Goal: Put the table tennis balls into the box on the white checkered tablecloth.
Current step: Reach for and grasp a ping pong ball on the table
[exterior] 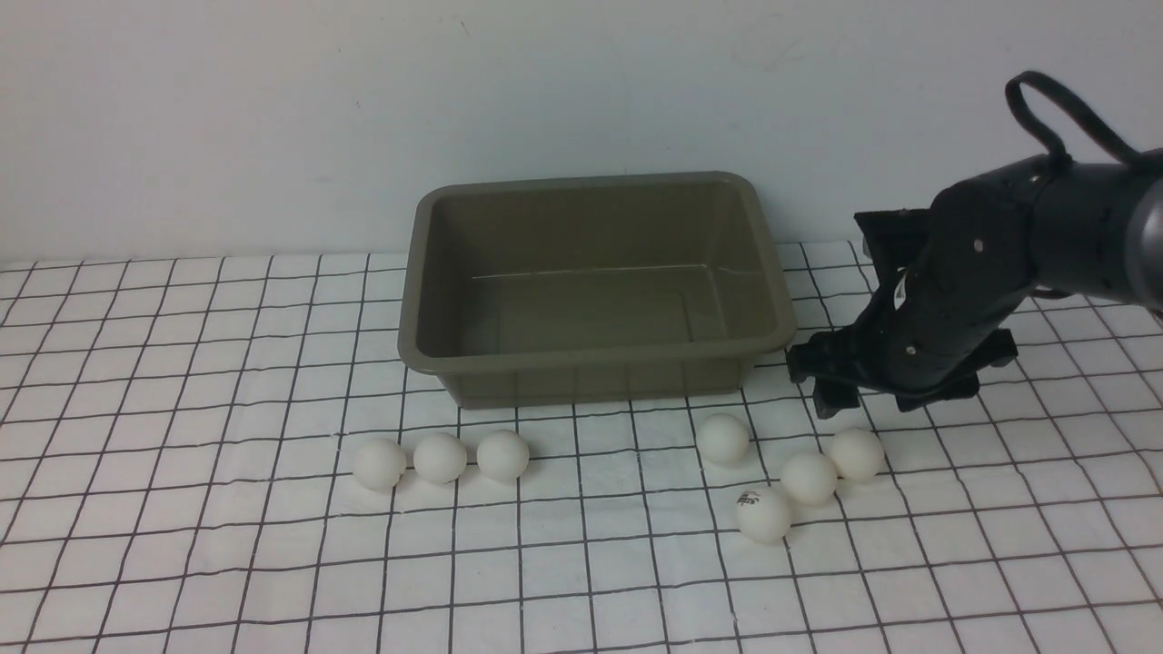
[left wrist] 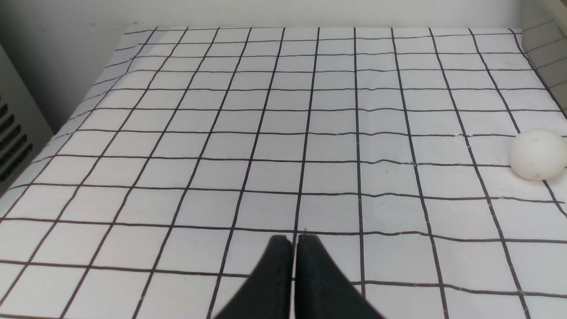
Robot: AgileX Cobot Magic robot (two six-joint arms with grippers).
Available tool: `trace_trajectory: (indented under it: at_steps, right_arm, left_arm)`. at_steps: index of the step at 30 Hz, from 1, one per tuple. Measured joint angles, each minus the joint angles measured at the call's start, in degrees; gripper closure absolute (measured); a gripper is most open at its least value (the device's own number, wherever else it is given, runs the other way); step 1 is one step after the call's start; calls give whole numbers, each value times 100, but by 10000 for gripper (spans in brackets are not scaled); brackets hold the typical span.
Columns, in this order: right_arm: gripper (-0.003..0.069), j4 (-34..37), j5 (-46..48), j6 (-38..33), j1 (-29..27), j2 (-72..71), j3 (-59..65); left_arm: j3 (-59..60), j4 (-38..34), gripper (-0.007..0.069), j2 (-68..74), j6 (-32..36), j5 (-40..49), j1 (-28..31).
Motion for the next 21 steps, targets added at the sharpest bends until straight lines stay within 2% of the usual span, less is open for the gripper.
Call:
trace_trajectory:
  at_steps: [21]
  right_arm:
    - [158,-66,69,32,0,521,-16]
  left_arm:
    - [0,0,629,0,0,0,0]
